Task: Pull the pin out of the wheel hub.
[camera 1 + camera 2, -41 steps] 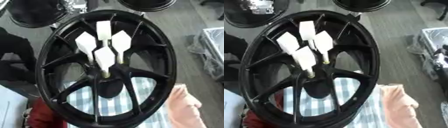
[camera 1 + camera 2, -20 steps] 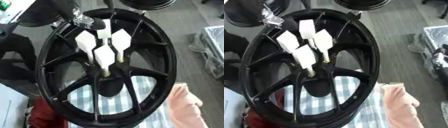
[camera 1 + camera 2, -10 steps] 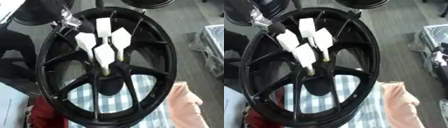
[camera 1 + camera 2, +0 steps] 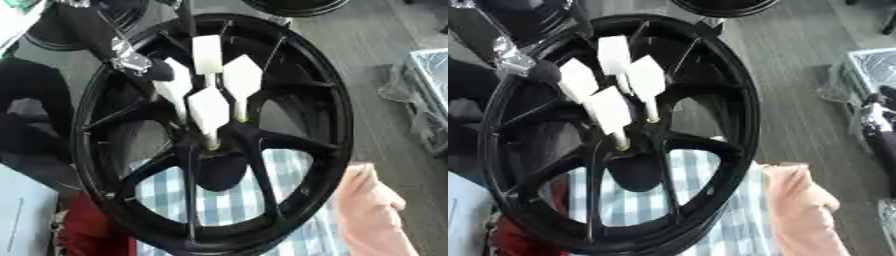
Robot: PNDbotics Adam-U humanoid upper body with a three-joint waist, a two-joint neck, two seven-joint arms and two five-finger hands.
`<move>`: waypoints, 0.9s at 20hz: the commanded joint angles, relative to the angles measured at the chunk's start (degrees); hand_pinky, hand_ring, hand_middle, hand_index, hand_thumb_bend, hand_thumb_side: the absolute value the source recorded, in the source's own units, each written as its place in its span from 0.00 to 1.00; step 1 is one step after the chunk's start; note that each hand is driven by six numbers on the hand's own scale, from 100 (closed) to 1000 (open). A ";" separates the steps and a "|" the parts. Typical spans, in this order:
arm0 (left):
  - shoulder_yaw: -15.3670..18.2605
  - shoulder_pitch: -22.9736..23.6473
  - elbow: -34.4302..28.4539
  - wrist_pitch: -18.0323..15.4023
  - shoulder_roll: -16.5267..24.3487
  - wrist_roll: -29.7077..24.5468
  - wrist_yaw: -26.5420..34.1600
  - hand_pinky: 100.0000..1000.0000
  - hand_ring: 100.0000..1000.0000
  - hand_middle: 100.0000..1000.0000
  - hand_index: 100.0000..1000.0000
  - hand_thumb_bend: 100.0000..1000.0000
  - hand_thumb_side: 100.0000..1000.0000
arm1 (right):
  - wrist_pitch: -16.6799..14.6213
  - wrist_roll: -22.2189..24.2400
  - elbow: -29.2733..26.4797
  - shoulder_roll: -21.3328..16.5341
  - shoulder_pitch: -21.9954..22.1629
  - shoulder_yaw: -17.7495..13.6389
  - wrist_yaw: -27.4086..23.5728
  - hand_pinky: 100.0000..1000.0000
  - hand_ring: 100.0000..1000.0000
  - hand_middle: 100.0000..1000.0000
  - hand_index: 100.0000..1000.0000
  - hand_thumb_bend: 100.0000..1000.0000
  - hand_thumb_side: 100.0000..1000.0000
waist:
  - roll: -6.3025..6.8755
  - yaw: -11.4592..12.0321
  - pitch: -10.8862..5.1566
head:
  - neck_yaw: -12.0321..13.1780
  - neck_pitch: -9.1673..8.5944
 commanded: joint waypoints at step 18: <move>-0.96 0.57 2.84 -16.28 1.03 -14.23 -2.99 0.82 0.74 0.66 0.74 0.43 0.68 | 0.65 -0.87 -1.49 -1.40 -0.21 0.26 0.46 0.70 0.70 0.68 0.82 0.00 0.50 | -0.36 -0.31 -1.03 | 0.23 0.22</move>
